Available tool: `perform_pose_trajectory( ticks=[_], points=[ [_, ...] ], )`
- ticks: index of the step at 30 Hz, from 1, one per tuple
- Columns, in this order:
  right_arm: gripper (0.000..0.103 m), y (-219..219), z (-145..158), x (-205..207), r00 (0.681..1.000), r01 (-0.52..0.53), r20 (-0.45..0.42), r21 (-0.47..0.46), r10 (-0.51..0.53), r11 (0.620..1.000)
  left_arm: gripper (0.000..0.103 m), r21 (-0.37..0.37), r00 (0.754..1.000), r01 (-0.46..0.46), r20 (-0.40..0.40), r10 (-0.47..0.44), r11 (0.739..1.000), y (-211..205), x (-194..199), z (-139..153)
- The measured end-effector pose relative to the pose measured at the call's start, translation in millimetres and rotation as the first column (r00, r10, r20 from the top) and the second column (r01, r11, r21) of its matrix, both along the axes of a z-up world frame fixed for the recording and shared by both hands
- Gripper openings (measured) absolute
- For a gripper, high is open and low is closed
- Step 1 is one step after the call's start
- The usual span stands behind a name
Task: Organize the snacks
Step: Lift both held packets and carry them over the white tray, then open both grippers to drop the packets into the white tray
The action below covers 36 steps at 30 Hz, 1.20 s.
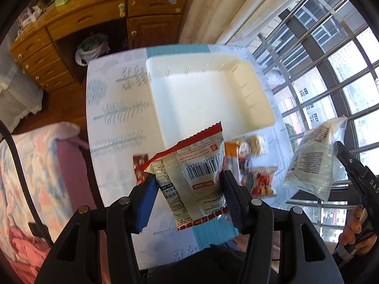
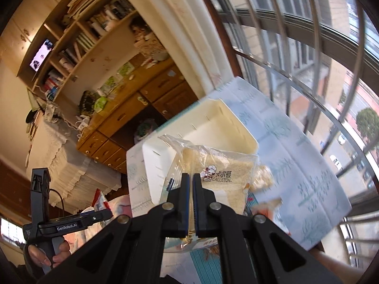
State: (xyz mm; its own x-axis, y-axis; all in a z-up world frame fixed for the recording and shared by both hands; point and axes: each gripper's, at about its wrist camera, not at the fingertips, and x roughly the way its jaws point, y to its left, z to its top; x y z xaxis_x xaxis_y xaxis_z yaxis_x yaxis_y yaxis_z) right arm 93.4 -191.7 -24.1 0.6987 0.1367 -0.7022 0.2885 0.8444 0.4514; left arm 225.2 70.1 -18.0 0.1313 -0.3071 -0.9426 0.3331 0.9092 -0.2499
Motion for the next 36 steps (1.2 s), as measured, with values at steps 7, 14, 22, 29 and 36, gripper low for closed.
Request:
perform_pose_trajectory(
  ticks=[7, 14, 22, 29, 36],
  points=[
    [0.002, -5.2, -3.5, 52.9, 0.997, -0.081, -0.013, 0.0, 0.081, 0.997, 0.053, -0.021, 0.999, -0.045, -0.011, 0.045, 0.999, -21.0, 34.2, -5.6],
    [0.003, -16.2, -23.9, 109.4, 0.987, -0.151, -0.061, -0.006, 0.15, 0.989, 0.053, -0.015, 0.993, -0.075, -0.093, 0.073, 0.997, -49.8, 69.8, -39.0],
    [0.004, -35.3, -64.4, 161.2, 0.971, -0.206, -0.121, 0.012, 0.206, 0.979, 0.054, 0.019, 0.985, -0.085, -0.148, 0.087, 0.996, -88.2, 107.8, -85.6],
    [0.01, -42.3, -94.7, 191.4, 0.955, -0.231, -0.185, 0.033, 0.233, 0.972, 0.072, 0.058, 0.982, -0.083, -0.166, 0.091, 0.995, -109.3, 129.3, -113.7],
    [0.015, -41.2, -99.8, 199.6, 0.951, -0.228, -0.208, 0.032, 0.23, 0.973, 0.073, 0.078, 0.978, -0.113, -0.169, 0.125, 0.991, -101.1, 136.3, -121.5]
  ],
)
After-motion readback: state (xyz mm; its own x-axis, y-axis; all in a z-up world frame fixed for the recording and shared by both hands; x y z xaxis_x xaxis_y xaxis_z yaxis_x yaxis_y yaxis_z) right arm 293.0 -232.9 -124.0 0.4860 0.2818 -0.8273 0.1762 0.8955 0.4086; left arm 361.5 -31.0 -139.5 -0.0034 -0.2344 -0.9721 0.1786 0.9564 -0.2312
